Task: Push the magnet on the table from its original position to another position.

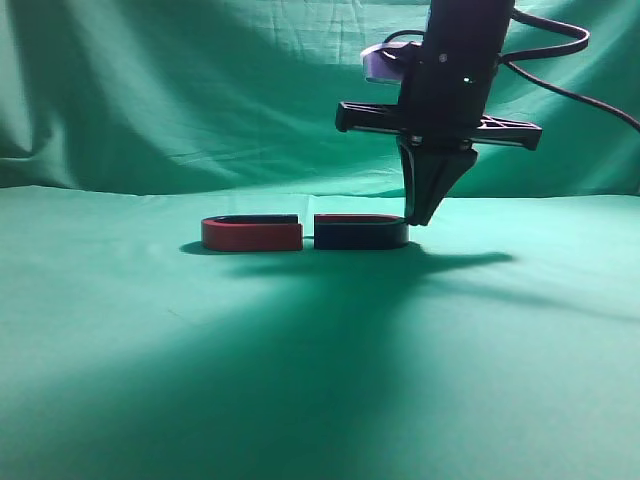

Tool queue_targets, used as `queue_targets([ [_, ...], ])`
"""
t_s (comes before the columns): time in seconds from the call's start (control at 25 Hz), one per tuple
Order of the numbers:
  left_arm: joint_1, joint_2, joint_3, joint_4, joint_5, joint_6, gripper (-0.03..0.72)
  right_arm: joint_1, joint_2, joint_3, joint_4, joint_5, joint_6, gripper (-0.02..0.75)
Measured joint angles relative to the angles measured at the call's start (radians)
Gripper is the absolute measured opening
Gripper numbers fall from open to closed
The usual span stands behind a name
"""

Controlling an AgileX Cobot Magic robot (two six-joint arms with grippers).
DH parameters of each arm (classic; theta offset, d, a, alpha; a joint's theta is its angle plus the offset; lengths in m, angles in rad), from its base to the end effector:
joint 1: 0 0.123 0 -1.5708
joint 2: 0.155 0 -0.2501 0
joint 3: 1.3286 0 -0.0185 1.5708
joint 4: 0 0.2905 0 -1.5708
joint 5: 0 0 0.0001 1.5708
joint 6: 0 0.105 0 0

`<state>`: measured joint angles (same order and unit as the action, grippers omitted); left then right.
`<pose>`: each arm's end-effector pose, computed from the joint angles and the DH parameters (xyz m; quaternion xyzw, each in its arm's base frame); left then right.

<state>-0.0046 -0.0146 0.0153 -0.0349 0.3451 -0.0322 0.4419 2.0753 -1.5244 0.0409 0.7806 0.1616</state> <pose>0.1417 -0.0019 0.1746 -0.0203 0.7921 -0.0259 0.6096 0.4100 0.1973 0.1078 -0.1259 0.9785 0.0641 0.1502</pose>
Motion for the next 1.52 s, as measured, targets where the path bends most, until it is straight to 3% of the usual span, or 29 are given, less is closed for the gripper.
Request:
queue_targets([
  [0.44,0.000,0.000,0.000,0.000,0.000,0.000,0.372,0.002,0.000,-0.001,0.039,-0.020,-0.010,0.000],
  [0.6,0.000,0.000,0.000,0.000,0.000,0.000,0.372,0.002,-0.037,-0.040,0.033,0.063,-0.010,0.000],
  [0.76,0.000,0.000,0.000,0.000,0.000,0.000,0.372,0.002,-0.138,-0.104,0.030,0.157,-0.012,0.000],
  [1.2,0.000,0.000,0.000,0.000,0.000,0.000,0.372,0.002,-0.456,-0.117,-0.044,0.218,-0.017,0.000],
  [1.32,0.000,0.000,0.000,0.000,0.000,0.000,0.372,0.002,-0.531,-0.055,-0.048,0.204,-0.014,0.000],
  [1.52,0.000,0.000,0.000,0.000,0.000,0.000,0.372,0.002,-0.715,0.185,-0.050,0.086,-0.007,0.000],
])
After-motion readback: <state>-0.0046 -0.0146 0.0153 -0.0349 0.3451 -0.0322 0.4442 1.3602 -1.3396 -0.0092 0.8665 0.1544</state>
